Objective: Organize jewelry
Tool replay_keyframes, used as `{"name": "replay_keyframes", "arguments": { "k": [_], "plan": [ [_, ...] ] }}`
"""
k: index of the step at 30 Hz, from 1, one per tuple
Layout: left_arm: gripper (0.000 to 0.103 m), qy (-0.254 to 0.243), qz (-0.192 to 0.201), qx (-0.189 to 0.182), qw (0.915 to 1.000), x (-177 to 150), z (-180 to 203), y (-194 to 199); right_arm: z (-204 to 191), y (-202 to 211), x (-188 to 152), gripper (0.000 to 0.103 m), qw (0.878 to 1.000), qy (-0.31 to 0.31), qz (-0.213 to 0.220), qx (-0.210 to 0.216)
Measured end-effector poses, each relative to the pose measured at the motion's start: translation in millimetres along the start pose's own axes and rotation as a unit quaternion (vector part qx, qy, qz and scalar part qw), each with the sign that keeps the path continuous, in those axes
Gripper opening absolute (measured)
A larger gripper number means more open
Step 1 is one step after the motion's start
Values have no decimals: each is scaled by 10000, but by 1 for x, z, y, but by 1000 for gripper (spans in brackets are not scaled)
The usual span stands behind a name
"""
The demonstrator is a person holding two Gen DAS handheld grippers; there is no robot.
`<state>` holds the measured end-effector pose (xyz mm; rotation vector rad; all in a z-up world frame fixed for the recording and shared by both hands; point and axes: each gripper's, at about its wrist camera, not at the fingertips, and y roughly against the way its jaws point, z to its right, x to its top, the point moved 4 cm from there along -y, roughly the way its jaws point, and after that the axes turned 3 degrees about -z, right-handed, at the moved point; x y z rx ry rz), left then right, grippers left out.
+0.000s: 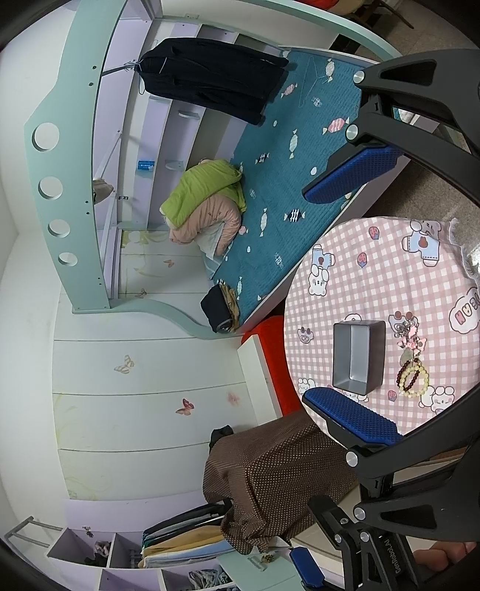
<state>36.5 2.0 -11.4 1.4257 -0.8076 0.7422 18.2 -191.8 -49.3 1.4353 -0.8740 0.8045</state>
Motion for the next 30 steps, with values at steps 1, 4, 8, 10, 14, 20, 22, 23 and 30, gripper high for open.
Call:
{"name": "replay_keyframes", "arguments": {
  "k": [1, 4, 8, 10, 14, 20, 22, 23, 30],
  "plan": [
    [98, -4, -9, 3, 10000, 0, 0, -1, 0, -1, 0, 96, 10000, 1, -7, -3],
    [98, -10, -16, -9, 10000, -1, -1, -3, -1, -5, -2, 96, 10000, 3, -41, -14],
    [98, 1, -46, -24, 10000, -4, -1, -6, 1, -12, -4, 96, 9999, -6, -114, -25],
    [98, 1, -96, -40, 9999, -6, -2, -11, 1, -14, -4, 96, 9999, -11, -148, -36],
    [98, 6, -190, -50, 9998, -13, -4, -19, 1, -21, -8, 96, 9996, -23, -267, -66],
    [98, 28, -406, -54, 9992, -22, -11, -32, 0, -29, -13, 96, 9987, -44, -481, -135],
    [98, 73, -486, -118, 9987, -26, -15, -37, -1, -32, -15, 96, 9983, -54, -561, -170],
    [98, 84, -523, -139, 9985, -28, -17, -40, 0, -34, -16, 96, 9979, -61, -620, -192],
    [98, 33, -773, -251, 9967, -41, -23, -54, 1, -48, -31, 95, 9947, -127, -967, -311]
  ]
}}
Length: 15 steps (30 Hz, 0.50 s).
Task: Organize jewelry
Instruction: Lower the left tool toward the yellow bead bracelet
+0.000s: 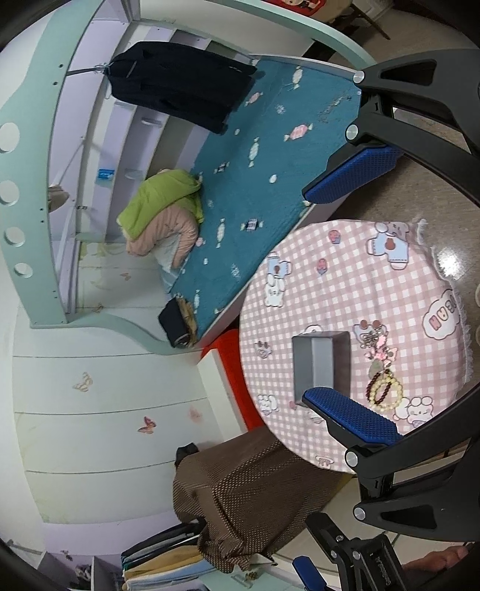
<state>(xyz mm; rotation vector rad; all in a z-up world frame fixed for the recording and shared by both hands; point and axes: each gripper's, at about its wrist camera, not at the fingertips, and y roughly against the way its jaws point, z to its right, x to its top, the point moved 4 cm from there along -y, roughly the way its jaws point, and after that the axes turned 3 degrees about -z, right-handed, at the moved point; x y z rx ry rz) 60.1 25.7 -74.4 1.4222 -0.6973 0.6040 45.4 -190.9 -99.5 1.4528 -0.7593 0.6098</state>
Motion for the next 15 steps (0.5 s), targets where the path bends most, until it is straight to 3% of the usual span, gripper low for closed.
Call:
{"name": "replay_keyframes", "arguments": {
  "k": [9, 15],
  "plan": [
    [98, -208, -402, -263, 9986, -25, -7, -26, -1, -21, -22, 95, 9985, -110, -529, 7],
    [98, -111, -1061, -500, 9930, -49, -14, -56, -1, -39, -41, 95, 9950, -255, -950, 149]
  ]
}}
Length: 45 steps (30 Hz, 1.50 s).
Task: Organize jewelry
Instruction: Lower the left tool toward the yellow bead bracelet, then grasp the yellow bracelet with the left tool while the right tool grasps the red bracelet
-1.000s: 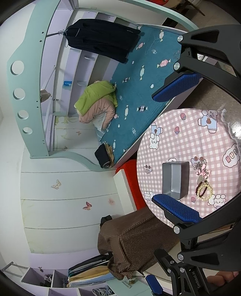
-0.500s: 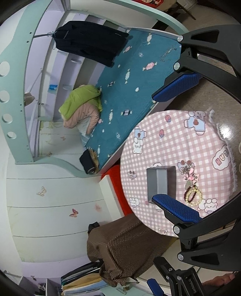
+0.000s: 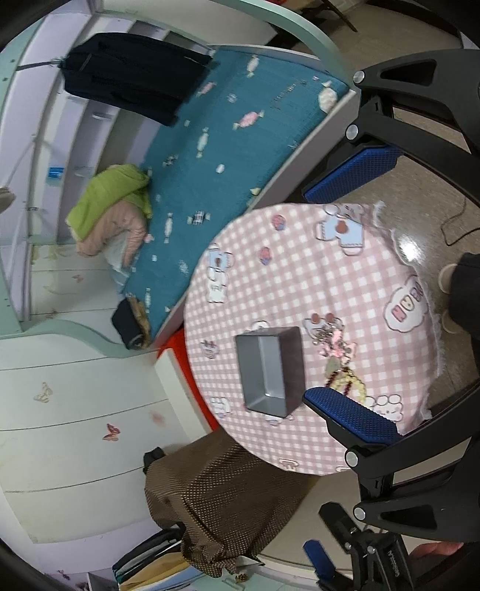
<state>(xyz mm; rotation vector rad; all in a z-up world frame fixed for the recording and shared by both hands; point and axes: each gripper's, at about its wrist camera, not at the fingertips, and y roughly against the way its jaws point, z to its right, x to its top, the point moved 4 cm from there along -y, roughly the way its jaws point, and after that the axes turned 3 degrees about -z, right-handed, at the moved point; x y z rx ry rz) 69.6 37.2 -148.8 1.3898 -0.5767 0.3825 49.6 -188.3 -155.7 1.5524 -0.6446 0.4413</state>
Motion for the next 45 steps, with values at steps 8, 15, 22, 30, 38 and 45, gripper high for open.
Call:
{"name": "replay_keyframes", "arguments": {
  "k": [8, 15, 22, 30, 38, 45],
  "plan": [
    [98, 845, -719, -1049, 9883, -16, -24, -48, -1, -33, -18, 95, 9990, 126, -386, 196],
    [98, 1015, -1124, -566, 9868, -22, -35, -92, -2, -71, -18, 95, 9963, 386, -561, 516],
    [98, 1081, -1695, -183, 9794, -32, -38, -147, -9, -113, -8, 95, 9895, 970, -630, 865],
    [82, 1160, -2204, 228, 9682, -34, -39, -191, -17, -151, 1, 95, 9775, 1548, -856, 1148],
    [48, 1097, -2702, 691, 9540, -43, -32, -215, -31, -174, 9, 95, 9622, 2052, -959, 1515],
    [9, 1286, -2846, 629, 9479, -41, -28, -217, -50, -182, 4, 91, 9404, 2492, -1080, 2045]
  ]
}}
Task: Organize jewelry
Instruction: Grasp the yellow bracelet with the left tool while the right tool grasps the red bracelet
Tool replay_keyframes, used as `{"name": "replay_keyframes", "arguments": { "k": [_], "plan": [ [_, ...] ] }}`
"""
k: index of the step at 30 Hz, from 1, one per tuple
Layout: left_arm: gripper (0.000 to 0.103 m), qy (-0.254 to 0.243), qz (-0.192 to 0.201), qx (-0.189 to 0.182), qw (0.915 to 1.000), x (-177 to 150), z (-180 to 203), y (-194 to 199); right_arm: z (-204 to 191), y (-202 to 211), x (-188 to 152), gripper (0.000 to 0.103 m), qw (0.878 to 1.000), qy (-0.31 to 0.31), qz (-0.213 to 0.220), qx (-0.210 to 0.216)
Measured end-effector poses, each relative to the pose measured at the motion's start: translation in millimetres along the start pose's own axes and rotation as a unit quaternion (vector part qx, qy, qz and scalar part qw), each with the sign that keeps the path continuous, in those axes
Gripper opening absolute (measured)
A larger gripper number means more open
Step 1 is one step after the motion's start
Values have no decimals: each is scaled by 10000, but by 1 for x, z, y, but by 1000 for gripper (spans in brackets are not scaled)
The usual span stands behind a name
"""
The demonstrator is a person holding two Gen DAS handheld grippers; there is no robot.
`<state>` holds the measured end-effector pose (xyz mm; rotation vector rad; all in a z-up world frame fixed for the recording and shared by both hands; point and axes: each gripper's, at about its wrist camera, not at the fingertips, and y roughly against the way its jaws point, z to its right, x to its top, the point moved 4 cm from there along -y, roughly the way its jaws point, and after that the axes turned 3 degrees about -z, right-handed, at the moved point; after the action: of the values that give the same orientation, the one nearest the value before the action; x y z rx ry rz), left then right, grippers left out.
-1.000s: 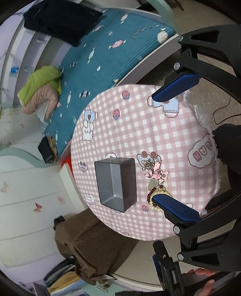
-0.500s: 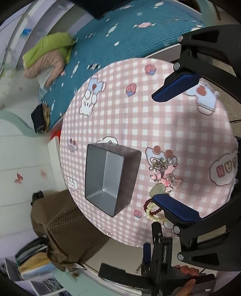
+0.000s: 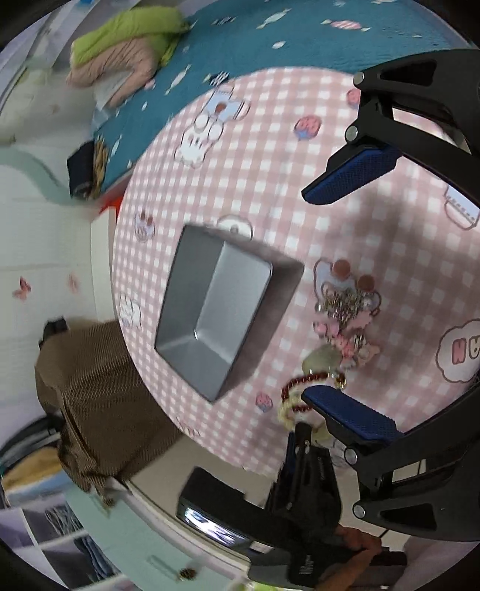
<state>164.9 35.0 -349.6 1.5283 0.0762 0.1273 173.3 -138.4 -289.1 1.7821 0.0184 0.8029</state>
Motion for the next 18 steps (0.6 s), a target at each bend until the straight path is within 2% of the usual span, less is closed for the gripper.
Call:
{"name": "replay_keyframes", "arguments": {
  "k": [4, 8, 13, 15, 18],
  "plan": [
    [9, 291, 122, -184, 9993, -5, -12, 6, -14, -14, 2, 70, 9987, 285, -175, 376],
    [9, 530, 397, -398, 9970, -10, -22, 25, -31, -25, 3, 57, 9959, 573, -283, 642],
    [9, 547, 715, -478, 9948, -15, -28, 48, -52, -44, 5, 44, 9916, 939, -457, 765],
    [9, 555, 807, -545, 9937, -19, -29, 55, -59, -52, 5, 42, 9905, 1006, -519, 781],
    [9, 500, 894, -587, 9930, -8, -23, 55, -67, -63, 5, 42, 9893, 1093, -571, 779]
  ]
}}
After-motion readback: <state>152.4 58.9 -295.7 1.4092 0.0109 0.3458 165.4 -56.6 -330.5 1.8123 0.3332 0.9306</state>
